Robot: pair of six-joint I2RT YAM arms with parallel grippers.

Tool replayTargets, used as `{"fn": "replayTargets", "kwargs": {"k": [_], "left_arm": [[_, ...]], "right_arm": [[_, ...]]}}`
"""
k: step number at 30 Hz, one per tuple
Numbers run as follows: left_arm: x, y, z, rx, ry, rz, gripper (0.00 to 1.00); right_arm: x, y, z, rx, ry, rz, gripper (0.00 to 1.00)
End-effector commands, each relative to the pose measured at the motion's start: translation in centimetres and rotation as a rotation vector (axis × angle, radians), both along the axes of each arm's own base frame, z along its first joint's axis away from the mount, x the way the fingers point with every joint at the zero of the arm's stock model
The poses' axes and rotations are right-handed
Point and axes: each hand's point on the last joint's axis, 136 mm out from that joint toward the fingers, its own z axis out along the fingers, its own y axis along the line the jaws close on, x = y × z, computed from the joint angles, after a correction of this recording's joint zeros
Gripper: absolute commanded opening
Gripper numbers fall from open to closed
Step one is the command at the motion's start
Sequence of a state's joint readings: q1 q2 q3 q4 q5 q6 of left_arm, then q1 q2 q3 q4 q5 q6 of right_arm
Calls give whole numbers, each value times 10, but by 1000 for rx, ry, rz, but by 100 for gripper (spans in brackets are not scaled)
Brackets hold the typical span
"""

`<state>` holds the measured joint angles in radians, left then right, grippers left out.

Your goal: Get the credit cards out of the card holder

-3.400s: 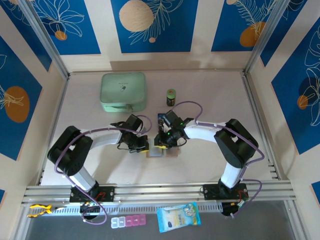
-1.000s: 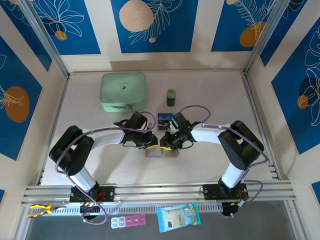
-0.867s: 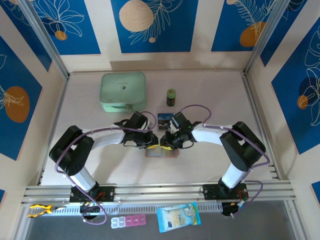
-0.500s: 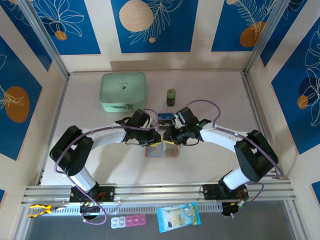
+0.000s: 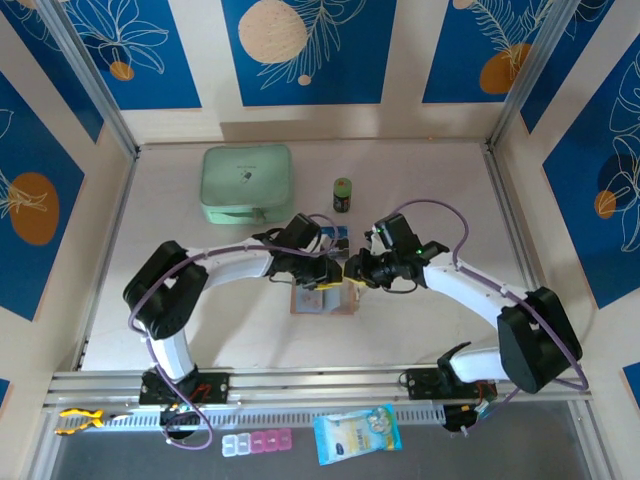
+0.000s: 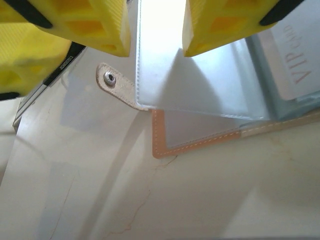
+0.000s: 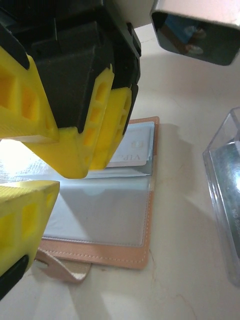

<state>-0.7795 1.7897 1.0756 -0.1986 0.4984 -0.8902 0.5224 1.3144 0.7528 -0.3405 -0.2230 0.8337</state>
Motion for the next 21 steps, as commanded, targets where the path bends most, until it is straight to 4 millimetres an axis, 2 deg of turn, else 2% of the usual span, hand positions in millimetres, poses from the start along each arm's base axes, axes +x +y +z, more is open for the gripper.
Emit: {"fn": "replayTargets", "kwargs": {"k": [1, 6, 10, 21], "left_arm": [[-1, -11, 6, -17, 13, -26, 36], [1, -6, 8, -2, -5, -32, 40], [1, 7, 6, 21, -16, -23, 41], [1, 76, -18, 153, -28, 58, 37]], "right_arm": [[-9, -6, 0, -10, 7, 4, 27], [-9, -4, 1, -10, 8, -1, 27], [-7, 1, -1, -12, 16, 3, 28], [-4, 34, -19, -39, 65, 81, 27]]}}
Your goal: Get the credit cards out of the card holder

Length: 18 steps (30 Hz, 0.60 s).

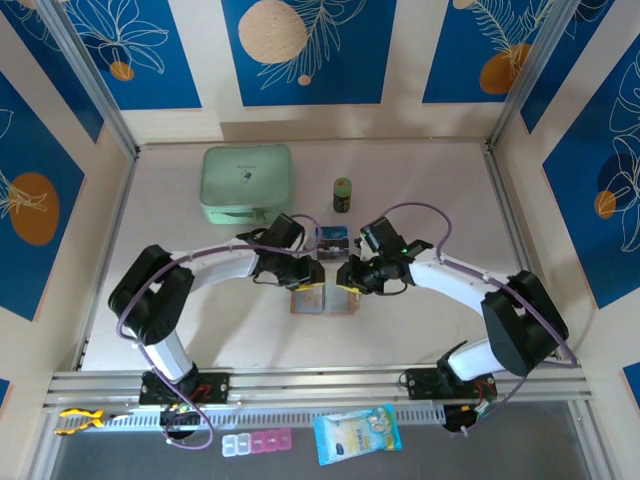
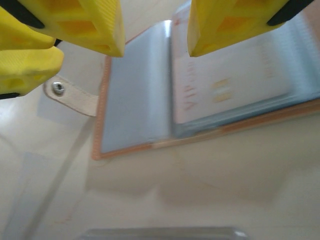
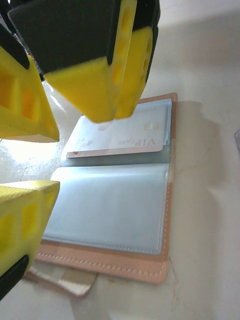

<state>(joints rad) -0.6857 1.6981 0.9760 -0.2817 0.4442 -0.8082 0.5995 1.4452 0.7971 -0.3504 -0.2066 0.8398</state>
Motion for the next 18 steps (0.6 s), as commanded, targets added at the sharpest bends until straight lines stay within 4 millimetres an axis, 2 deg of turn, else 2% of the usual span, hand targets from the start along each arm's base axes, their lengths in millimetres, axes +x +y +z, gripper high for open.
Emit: {"fn": "replayTargets", "kwargs": {"k": [1, 6, 10, 18], "left_arm": [[-6, 25, -8, 65, -9, 5, 36], [-13, 37, -22, 81, 11, 23, 36], [-19, 34, -28, 38, 41, 31, 35], [-27, 41, -34, 53, 56, 36, 35]], "right_arm": [[7, 19, 4, 21, -5, 27, 26], [7, 34, -13, 7, 29, 68, 25], [7, 41, -25, -6, 50, 85, 24], [-6, 36, -45, -44, 89, 81, 24]]}}
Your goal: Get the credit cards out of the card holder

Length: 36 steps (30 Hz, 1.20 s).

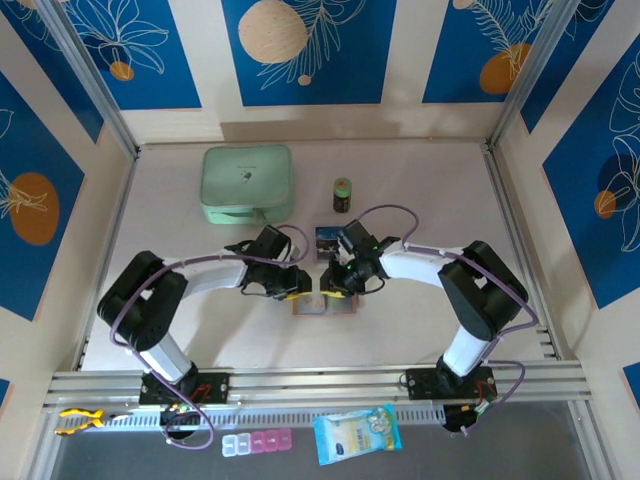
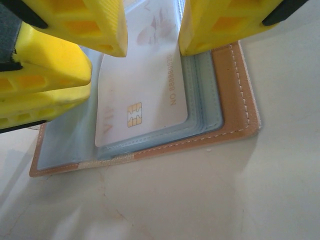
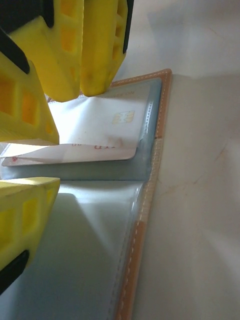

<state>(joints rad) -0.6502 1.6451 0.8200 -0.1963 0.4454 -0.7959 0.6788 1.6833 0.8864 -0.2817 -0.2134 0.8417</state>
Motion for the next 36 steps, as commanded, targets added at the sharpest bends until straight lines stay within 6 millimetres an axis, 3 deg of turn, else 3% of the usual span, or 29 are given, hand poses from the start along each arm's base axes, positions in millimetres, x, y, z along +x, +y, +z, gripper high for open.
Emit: {"fn": "replayTargets", "kwargs": {"k": [1, 8, 14, 21, 36], "left_arm": [[-14, 14, -12, 45, 52, 12, 35], [-22, 20, -8, 40, 50, 19, 34], [-25, 26, -4, 50, 41, 27, 35], [-17, 17, 2, 32, 31, 16, 31], [-27, 29, -20, 107, 79, 11, 22]], "right_arm": [[-11, -1, -7, -4, 26, -2, 24], [-29, -4, -10, -15, 35, -3, 24], [-29, -3, -2, 1, 15, -3, 24], [-24, 3, 9, 28, -5, 2, 24], [-21, 21, 6, 96, 19, 26, 23]]}}
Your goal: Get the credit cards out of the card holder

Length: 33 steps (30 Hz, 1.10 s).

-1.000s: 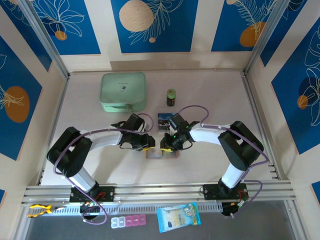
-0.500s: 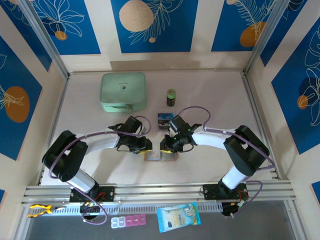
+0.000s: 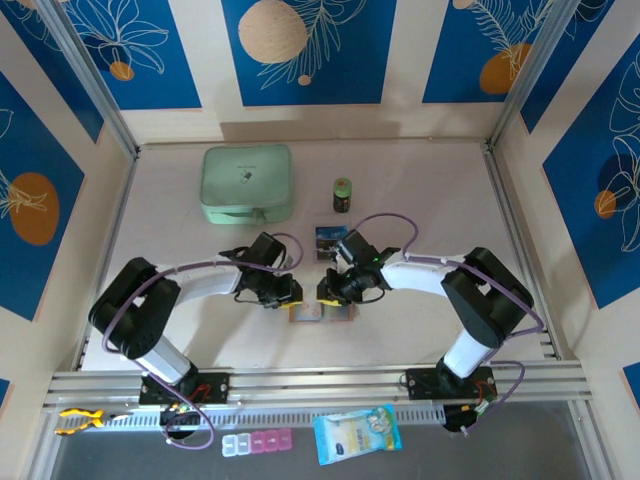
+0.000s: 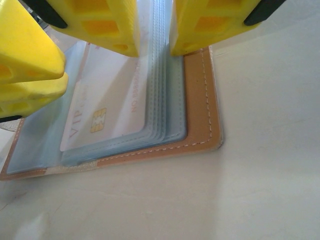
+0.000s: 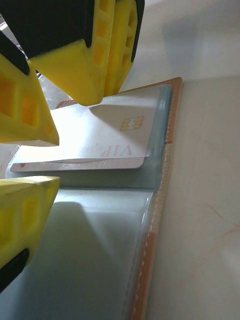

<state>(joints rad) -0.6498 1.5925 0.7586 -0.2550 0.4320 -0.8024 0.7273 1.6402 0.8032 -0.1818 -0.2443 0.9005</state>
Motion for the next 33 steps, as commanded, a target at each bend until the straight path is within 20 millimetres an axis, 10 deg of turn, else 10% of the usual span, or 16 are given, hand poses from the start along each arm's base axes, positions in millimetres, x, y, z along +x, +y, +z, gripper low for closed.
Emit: {"fn": "replayTargets", "kwargs": {"k": [1, 33], "left_arm": [[-5, 11, -12, 58, 31, 1, 22], [-6, 12, -15, 66, 36, 0, 21]], "right_arm": [[1, 11, 5, 39, 13, 11, 22], [-1, -1, -9, -63, 33, 10, 20]]}}
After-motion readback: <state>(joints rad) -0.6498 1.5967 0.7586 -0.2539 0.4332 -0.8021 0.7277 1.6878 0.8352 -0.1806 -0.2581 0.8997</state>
